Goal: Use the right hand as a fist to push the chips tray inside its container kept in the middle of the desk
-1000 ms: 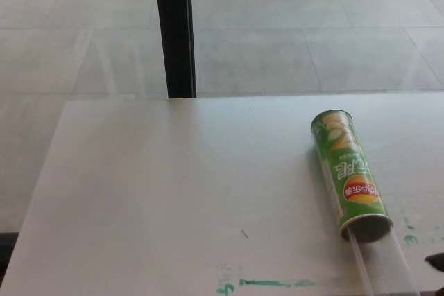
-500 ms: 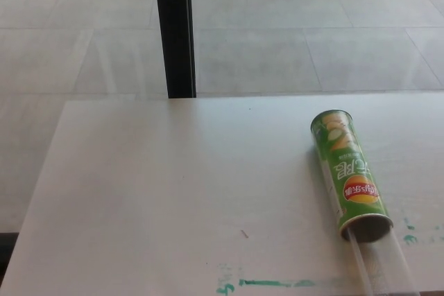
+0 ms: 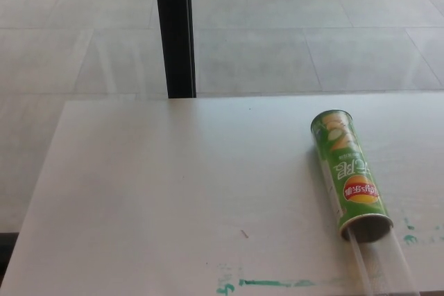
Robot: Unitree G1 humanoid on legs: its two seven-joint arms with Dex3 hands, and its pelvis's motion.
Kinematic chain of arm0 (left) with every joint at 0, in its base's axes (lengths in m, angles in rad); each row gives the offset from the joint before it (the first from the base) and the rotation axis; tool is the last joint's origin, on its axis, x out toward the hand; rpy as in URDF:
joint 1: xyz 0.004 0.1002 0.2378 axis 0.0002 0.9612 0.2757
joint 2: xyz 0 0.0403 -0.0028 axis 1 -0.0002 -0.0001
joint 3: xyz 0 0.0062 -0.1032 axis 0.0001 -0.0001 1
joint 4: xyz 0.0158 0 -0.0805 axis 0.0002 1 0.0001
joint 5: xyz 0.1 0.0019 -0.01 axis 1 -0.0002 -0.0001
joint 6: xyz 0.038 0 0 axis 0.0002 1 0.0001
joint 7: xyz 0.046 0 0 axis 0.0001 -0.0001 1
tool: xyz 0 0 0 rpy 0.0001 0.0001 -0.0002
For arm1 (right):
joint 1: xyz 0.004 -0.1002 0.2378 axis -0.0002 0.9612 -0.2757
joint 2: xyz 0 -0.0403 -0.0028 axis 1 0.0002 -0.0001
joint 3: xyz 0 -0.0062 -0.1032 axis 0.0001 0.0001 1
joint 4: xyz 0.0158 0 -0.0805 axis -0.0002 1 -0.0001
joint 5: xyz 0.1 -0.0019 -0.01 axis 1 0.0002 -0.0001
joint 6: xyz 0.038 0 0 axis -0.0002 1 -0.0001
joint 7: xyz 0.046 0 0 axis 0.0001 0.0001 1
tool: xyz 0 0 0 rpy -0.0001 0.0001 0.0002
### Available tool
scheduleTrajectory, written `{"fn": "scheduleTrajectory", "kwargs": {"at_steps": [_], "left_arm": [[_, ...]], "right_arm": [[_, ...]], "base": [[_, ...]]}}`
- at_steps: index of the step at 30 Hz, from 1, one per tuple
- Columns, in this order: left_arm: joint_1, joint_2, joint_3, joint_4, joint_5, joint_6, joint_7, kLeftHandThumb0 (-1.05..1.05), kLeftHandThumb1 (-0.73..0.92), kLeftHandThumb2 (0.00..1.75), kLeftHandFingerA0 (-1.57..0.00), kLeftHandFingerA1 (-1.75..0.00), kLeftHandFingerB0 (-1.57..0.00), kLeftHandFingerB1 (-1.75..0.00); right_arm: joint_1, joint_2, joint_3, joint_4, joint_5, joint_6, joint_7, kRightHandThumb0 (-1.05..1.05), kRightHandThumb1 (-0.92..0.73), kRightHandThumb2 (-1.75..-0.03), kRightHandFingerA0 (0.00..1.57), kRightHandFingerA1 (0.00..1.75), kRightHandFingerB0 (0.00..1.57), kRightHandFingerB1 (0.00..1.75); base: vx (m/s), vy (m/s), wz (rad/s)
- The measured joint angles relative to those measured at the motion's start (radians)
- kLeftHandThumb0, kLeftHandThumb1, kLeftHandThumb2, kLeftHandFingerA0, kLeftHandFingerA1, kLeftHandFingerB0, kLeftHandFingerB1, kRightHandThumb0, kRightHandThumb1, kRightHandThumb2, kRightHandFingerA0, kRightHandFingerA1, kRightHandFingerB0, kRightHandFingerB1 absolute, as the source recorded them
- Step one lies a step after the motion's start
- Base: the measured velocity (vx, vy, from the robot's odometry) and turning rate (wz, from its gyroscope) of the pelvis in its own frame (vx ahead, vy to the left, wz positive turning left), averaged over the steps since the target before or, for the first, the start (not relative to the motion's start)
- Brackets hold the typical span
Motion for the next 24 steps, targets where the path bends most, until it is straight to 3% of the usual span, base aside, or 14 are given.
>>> {"fn": "scheduleTrajectory", "kwargs": {"at_steps": [3,4,5,16,17,18,19,23,24], "left_arm": [[0.000,0.000,0.000,0.000,0.001,0.000,0.000,-0.66,0.82,0.64,-0.49,-0.51,-0.37,-0.43],[0.000,0.000,-0.001,0.000,0.001,0.000,0.000,-0.66,0.63,1.00,-0.43,-0.61,-0.32,-0.54],[0.000,0.000,-0.001,0.000,0.001,0.000,-0.001,-0.66,0.80,0.64,-0.51,-0.53,-0.38,-0.43],[-0.001,0.000,-0.002,0.000,0.002,0.000,-0.001,-0.64,0.81,0.63,-0.50,-0.51,-0.39,-0.42],[-0.001,0.000,-0.001,0.000,0.002,0.000,-0.001,-0.65,0.64,0.99,-0.43,-0.60,-0.32,-0.54],[-0.001,0.000,-0.001,0.000,0.002,0.000,-0.001,-0.64,0.80,0.65,-0.49,-0.51,-0.37,-0.42],[-0.001,0.000,-0.001,0.000,0.002,0.000,-0.001,-0.65,0.80,0.64,-0.51,-0.51,-0.39,-0.42],[-0.001,0.000,-0.001,0.000,0.002,0.000,-0.001,-0.64,0.81,0.64,-0.50,-0.54,-0.38,-0.43],[-0.001,0.000,-0.001,0.000,0.002,0.000,-0.001,-0.64,0.63,0.99,-0.43,-0.60,-0.33,-0.55]], "right_arm": [[-0.016,-0.002,0.005,0.016,-0.038,0.000,-0.004,-0.58,-0.81,-0.64,0.80,0.66,0.63,0.50],[-0.021,-0.004,0.007,0.022,-0.051,0.000,-0.007,-0.58,-0.82,-0.64,0.78,0.68,0.62,0.50],[-0.025,-0.005,0.010,0.027,-0.061,0.000,-0.008,-0.58,-0.82,-0.64,0.78,0.68,0.62,0.50],[-0.095,-0.031,0.049,0.082,-0.223,0.020,-0.031,-0.63,-0.84,-0.65,0.82,0.71,0.63,0.49],[-0.103,-0.033,0.054,0.085,-0.237,0.022,-0.033,-0.64,-0.86,-0.65,0.81,0.72,0.63,0.48],[-0.110,-0.034,0.058,0.089,-0.250,0.025,-0.036,-0.61,-0.71,-1.11,0.82,0.81,0.56,0.64],[-0.116,-0.035,0.063,0.092,-0.263,0.028,-0.038,-0.64,-0.86,-0.66,0.82,0.71,0.62,0.47],[-0.144,-0.035,0.086,0.115,-0.327,0.044,-0.050,-0.65,-0.86,-0.66,0.82,0.71,0.63,0.46],[-0.149,-0.035,0.093,0.120,-0.342,0.049,-0.052,-0.65,-0.84,-0.65,0.82,0.71,0.63,0.48]], "base": [[0.00,0.000,0.00],[0.00,0.000,0.00],[0.00,0.000,0.00],[0.00,0.000,0.00],[0.00,0.000,0.00],[0.00,0.000,0.00],[0.00,0.000,0.00],[0.00,0.000,0.00],[0.00,0.000,0.00]]}}
